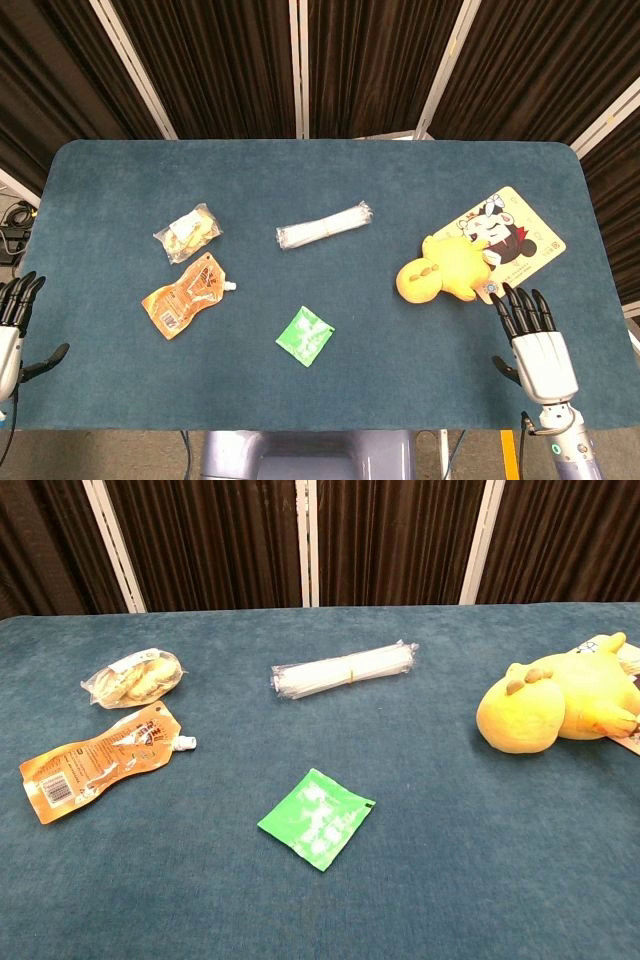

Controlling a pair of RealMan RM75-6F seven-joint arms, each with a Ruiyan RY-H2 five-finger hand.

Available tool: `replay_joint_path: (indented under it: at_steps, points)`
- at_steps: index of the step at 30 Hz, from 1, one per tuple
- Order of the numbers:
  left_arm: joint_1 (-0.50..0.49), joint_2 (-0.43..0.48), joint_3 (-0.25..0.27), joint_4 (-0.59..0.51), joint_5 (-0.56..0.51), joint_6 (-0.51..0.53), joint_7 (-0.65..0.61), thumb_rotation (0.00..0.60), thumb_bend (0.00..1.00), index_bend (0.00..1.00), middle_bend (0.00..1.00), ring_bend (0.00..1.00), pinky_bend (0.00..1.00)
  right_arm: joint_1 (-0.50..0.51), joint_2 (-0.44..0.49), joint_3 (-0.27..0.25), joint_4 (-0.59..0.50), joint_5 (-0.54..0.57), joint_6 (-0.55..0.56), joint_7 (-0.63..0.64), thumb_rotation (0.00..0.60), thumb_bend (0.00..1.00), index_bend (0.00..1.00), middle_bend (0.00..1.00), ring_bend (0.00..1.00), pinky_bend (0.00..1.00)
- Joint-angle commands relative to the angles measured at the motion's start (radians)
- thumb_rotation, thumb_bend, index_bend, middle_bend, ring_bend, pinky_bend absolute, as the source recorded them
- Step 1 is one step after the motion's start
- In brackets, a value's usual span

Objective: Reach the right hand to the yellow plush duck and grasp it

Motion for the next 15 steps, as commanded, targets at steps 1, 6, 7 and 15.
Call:
replay_joint_path:
  at_steps: [1, 6, 7, 15]
  points:
    - [0.000, 0.000, 0.000, 0.001, 0.000, 0.001, 0.001, 0.600, 0.21, 0.00, 0.00, 0.00, 0.00, -0.005, 0.003, 0.006, 0.008, -0.001, -0.007, 0.009, 0.600, 0.21, 0.00, 0.00, 0.00, 0.00]
    - [0.002, 0.002, -0.001, -0.001, -0.002, 0.003, -0.001, 0.600, 0.21, 0.00, 0.00, 0.00, 0.00, -0.008, 0.007, 0.014, 0.010, -0.001, -0.017, 0.021, 0.600, 0.21, 0.00, 0.00, 0.00, 0.00]
    - [0.003, 0.004, -0.002, -0.003, -0.001, 0.006, -0.003, 0.600, 0.21, 0.00, 0.00, 0.00, 0.00, -0.010, 0.008, 0.016, 0.010, -0.002, -0.019, 0.023, 0.600, 0.21, 0.00, 0.00, 0.00, 0.00]
    - [0.003, 0.007, -0.004, -0.003, -0.003, 0.008, -0.010, 0.600, 0.21, 0.00, 0.00, 0.00, 0.00, -0.014, 0.015, 0.026, 0.003, -0.003, -0.037, 0.033, 0.600, 0.21, 0.00, 0.00, 0.00, 0.00]
